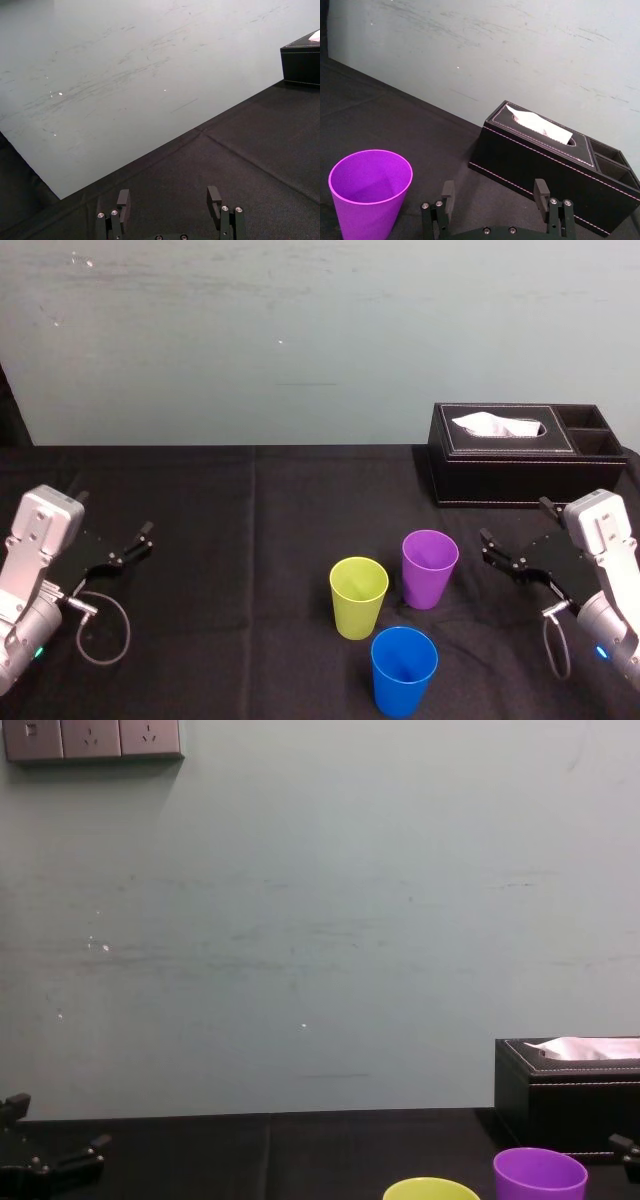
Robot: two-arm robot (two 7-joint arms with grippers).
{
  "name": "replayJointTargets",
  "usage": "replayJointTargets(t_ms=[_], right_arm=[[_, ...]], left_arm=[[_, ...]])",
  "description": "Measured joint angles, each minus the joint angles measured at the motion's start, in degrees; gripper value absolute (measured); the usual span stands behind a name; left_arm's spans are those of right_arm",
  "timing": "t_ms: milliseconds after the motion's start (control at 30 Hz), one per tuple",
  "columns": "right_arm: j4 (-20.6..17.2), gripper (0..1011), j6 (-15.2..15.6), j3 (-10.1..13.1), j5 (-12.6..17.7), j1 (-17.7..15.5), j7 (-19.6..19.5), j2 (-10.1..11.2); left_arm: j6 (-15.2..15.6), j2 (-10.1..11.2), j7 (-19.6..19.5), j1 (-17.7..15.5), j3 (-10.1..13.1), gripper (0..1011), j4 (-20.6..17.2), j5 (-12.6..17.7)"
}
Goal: Stack the three plastic cups sequentially using one hand.
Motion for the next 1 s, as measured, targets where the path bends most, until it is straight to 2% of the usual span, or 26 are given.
replayJointTargets(t_ms=[1000], right_arm=[[0.0,1003,0.0,0.0,0.0,0.0,0.0,0.0]], left_arm=[[0.0,0.0,0.0,0.0,0.0,1000,0.0,0.0]])
